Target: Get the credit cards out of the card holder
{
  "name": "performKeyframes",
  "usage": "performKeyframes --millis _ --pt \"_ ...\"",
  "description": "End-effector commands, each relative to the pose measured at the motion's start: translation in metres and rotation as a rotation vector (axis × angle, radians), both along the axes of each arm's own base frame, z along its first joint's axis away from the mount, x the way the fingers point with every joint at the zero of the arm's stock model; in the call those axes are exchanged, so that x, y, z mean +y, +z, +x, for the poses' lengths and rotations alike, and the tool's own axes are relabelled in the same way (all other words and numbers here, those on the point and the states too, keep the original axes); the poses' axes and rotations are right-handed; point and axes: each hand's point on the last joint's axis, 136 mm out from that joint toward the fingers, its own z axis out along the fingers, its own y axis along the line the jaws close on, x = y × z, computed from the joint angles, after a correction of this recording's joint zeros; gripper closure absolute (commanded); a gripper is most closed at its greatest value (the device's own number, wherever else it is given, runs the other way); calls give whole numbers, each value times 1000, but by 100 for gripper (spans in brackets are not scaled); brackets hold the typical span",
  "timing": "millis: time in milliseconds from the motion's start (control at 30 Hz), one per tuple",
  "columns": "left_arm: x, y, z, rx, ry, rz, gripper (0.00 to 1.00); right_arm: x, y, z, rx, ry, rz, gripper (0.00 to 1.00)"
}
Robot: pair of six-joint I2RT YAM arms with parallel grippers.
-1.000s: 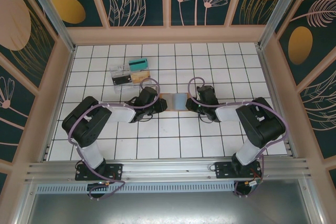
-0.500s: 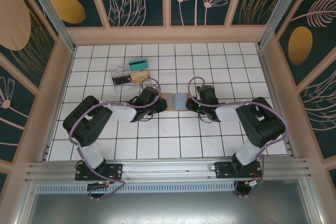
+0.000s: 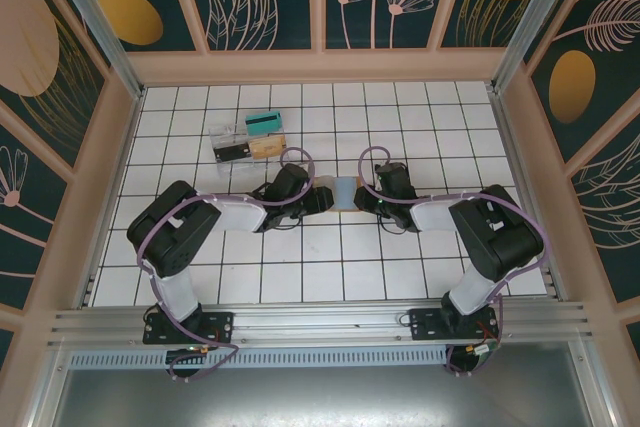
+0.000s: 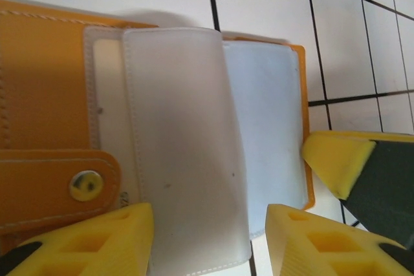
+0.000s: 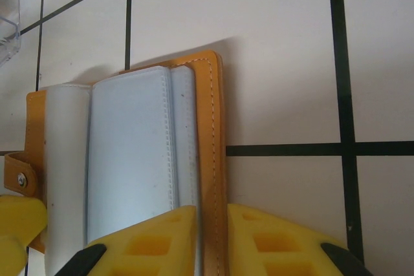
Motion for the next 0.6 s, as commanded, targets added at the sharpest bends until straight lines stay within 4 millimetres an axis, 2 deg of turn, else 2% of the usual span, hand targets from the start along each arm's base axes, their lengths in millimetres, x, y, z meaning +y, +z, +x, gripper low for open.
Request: performKeyframes --millis 0,167,567 --pt "-7 -1 -6 21 -29 -28 50 6 -3 1 24 16 16 80" --pt "-7 5 -6 5 -32 -33 49 7 -3 1 24 18 18 80" --pt "-48 26 0 -12 -115 -182 51 7 -4 1 27 21 19 80"
